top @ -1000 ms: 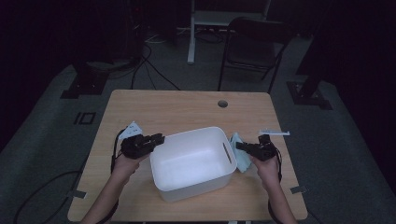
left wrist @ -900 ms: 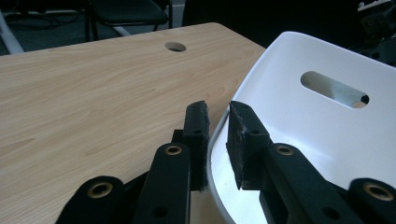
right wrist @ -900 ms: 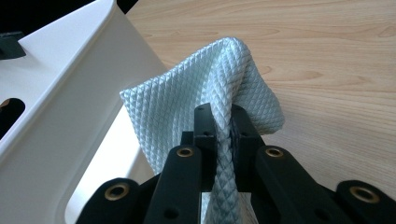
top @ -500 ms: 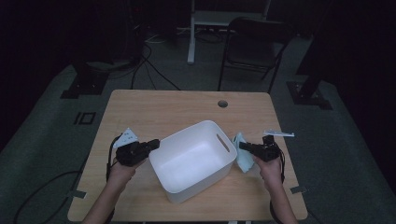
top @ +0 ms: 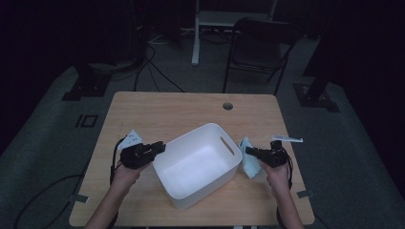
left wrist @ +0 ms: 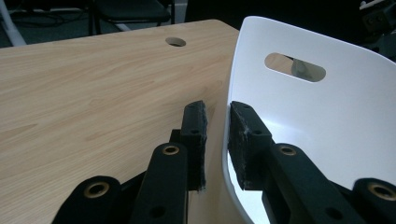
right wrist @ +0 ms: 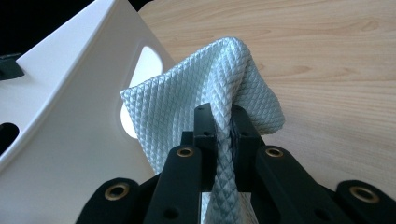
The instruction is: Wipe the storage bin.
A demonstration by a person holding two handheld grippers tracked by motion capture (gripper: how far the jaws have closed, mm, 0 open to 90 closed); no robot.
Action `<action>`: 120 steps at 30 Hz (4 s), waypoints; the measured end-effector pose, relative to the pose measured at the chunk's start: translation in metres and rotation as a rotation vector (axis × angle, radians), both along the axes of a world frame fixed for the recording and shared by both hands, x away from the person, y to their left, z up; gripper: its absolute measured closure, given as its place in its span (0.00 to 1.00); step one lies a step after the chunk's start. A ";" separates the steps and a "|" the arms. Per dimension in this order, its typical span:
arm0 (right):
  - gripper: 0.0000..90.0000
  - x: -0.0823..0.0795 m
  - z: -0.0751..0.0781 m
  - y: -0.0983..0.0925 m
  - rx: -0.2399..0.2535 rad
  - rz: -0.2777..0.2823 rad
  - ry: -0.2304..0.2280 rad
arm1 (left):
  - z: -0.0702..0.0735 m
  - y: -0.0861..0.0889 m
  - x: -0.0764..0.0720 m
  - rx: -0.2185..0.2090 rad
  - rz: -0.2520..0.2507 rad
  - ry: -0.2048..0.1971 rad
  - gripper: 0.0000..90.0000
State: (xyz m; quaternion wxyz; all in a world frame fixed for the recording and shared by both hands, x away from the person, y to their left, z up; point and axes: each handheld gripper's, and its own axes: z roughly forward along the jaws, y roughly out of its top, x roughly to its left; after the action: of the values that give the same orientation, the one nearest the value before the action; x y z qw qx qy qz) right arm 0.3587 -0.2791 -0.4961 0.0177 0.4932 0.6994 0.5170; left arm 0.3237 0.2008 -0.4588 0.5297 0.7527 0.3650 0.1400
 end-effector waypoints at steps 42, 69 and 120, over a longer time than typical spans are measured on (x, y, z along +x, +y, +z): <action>0.94 -0.023 -0.004 -0.007 -0.010 -0.004 0.002 | -0.007 -0.015 -0.030 0.023 0.140 -0.050 0.97; 0.93 -0.034 0.033 0.023 0.014 0.072 -0.106 | -0.007 -0.018 -0.028 0.025 0.120 -0.049 0.96; 0.93 -0.010 -0.029 0.037 -0.120 0.060 0.089 | -0.008 -0.020 -0.025 0.017 0.124 -0.047 0.96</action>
State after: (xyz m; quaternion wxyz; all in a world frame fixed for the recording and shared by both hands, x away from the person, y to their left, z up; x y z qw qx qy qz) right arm 0.3491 -0.2423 -0.5251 0.0003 0.4925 0.7437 0.4520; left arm 0.2985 0.1813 -0.4669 0.5220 0.7298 0.3971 0.1933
